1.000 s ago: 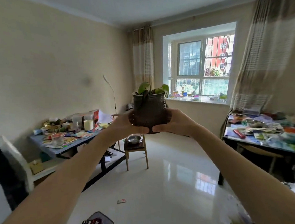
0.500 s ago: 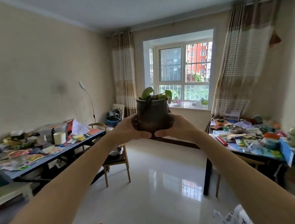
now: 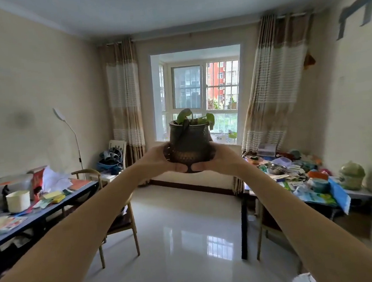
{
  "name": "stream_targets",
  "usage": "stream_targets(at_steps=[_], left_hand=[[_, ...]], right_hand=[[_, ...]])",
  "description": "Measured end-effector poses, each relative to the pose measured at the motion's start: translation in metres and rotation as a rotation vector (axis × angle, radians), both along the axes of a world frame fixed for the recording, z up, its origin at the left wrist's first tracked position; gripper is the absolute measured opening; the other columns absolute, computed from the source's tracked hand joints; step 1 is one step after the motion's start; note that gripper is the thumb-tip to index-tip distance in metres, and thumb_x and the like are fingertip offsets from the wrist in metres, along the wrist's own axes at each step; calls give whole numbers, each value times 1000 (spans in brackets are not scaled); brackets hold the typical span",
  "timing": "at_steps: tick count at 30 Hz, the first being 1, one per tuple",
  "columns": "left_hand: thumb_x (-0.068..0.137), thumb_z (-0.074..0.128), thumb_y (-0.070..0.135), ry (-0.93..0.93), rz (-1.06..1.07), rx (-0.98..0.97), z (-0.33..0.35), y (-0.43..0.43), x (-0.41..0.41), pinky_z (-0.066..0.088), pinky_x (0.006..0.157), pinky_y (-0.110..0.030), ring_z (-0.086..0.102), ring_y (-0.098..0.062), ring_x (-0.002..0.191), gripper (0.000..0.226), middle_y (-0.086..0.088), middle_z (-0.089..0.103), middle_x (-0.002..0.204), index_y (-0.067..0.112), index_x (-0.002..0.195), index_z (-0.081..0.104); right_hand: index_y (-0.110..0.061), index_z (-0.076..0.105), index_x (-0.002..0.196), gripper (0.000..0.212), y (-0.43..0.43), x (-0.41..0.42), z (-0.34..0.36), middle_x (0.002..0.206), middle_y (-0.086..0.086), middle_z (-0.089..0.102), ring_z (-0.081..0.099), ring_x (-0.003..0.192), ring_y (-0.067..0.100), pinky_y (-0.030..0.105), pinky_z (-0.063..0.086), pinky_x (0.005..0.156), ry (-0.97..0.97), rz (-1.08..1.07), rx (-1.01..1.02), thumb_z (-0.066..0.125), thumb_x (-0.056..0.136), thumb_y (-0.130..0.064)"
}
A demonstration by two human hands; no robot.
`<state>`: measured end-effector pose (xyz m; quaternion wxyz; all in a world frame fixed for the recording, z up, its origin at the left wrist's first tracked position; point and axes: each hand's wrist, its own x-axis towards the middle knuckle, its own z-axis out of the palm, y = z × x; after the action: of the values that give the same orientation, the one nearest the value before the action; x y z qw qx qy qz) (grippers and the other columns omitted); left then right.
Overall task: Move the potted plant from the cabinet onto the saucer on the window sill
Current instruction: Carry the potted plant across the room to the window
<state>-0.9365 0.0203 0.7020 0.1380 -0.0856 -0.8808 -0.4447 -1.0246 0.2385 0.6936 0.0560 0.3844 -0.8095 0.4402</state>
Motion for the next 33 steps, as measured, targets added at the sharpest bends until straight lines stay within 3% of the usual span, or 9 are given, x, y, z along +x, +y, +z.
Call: stream_targets(at_steps=[2,3,6,9,11,13,17,22,33], left_hand=[[71,89,15,4,-8,12,3,-11,-18,54,72,-9,63,-16,112,63,0,69,118,24,125,58],[71,89,15,6,-7,2,4,-14,-27,54,78,-11,63,-18,113,65,-1,69,119,22,127,57],[73,89,16,13,-5,-30,7,-23,-57,51,105,-39,61,-25,121,72,-8,67,127,13,136,54],[73,89,13,15,-2,-27,7,-30,-87,48,109,-46,61,-28,122,72,-11,67,128,9,136,55],[72,89,15,13,-1,-31,6,-32,-107,48,109,-47,61,-27,121,72,-10,68,127,11,137,56],[72,89,16,15,2,-25,6,-34,-128,48,109,-45,61,-26,121,73,-9,68,127,12,137,55],[73,88,15,13,14,-9,7,-35,-168,49,105,-37,60,-25,122,72,-8,66,128,14,137,53],[74,88,16,6,32,-4,12,-34,-218,47,110,-44,58,-27,126,74,-9,66,130,14,139,52],[75,88,20,-5,58,-39,16,-70,-320,45,113,-50,57,-28,127,77,-10,65,132,10,142,51]], right_hand=[[-50,61,95,47,-9,-18,2,81,-36,69,64,81,-19,1,48,66,-3,-10,3,94,65,-36],[-49,62,97,47,-13,-27,3,87,-32,71,66,86,-13,5,51,71,-4,-17,0,94,65,-36],[-40,63,109,55,-23,-60,3,102,-21,72,66,100,-2,19,55,86,-19,-21,-13,95,64,-35],[-39,62,111,56,-28,-89,4,98,-26,69,65,91,-12,9,52,78,-26,-36,1,94,65,-37],[-42,62,109,55,-30,-108,4,92,-31,66,62,81,-22,-1,47,67,-10,-38,8,94,65,-40],[-42,62,108,53,-32,-130,5,93,-31,66,62,84,-17,-2,45,65,1,-29,16,94,66,-40],[-47,61,104,51,-36,-176,8,97,-27,69,63,95,-5,8,50,71,-4,6,29,94,66,-38],[-51,61,99,50,-39,-234,13,101,-24,72,66,99,-3,12,54,77,-16,47,26,94,63,-40],[-30,64,123,63,-76,-345,11,111,-12,73,67,108,7,24,56,89,-20,80,12,93,67,-37]])
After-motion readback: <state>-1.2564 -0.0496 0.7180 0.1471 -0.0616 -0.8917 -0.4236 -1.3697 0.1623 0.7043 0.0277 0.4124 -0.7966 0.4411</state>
